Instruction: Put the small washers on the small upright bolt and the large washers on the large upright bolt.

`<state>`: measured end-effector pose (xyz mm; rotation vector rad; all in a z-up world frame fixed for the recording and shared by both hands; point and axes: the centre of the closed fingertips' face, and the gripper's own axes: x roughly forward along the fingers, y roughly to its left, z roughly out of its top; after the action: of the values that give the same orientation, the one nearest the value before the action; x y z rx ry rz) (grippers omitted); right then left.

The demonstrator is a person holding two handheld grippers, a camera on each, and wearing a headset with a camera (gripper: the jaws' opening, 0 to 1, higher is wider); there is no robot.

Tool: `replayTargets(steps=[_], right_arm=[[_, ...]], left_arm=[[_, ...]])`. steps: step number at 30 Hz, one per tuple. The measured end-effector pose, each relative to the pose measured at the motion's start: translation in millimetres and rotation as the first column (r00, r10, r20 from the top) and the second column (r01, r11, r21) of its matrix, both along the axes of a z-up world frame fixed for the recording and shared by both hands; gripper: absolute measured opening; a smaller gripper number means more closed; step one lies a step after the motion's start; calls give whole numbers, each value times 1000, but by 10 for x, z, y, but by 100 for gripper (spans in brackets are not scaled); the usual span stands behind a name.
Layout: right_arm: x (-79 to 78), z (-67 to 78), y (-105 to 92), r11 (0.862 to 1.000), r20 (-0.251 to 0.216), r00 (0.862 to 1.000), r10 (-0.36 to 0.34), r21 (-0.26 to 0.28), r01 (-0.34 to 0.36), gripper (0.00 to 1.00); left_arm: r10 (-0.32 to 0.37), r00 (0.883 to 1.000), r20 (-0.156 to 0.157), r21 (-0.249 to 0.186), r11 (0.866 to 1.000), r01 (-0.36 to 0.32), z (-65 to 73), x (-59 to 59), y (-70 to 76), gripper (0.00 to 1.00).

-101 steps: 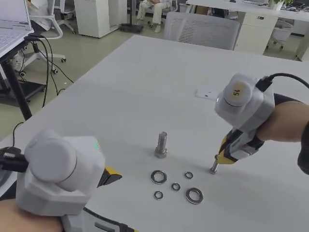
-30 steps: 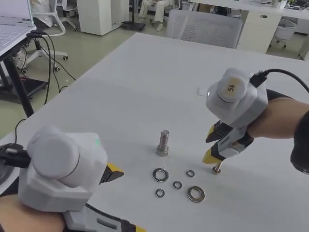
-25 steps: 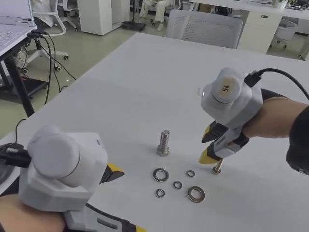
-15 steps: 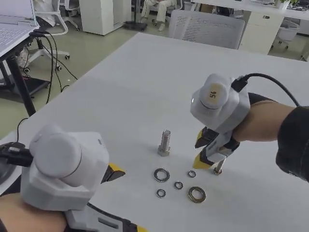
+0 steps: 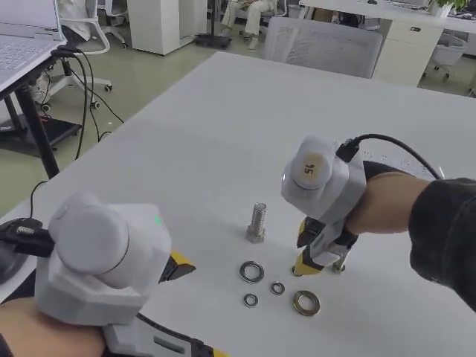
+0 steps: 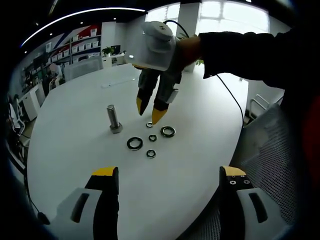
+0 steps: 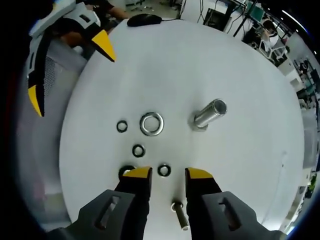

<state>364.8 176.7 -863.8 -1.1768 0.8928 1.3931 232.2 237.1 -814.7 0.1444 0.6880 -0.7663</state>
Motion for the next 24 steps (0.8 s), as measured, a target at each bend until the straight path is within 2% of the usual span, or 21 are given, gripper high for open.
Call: replayTargets(steps=[12,24], right_arm=[[-52,-121,-39,999,-7,1000,3,-35,-4,23],[-48,-157,-72,999,0,1000,3,-50,-3,18]], left_arm=[[-3,1000,2,-2,1000,3,-1,-7,-11,82],[-4,1000,3,-10,1000,4,10,-5,-19,82]])
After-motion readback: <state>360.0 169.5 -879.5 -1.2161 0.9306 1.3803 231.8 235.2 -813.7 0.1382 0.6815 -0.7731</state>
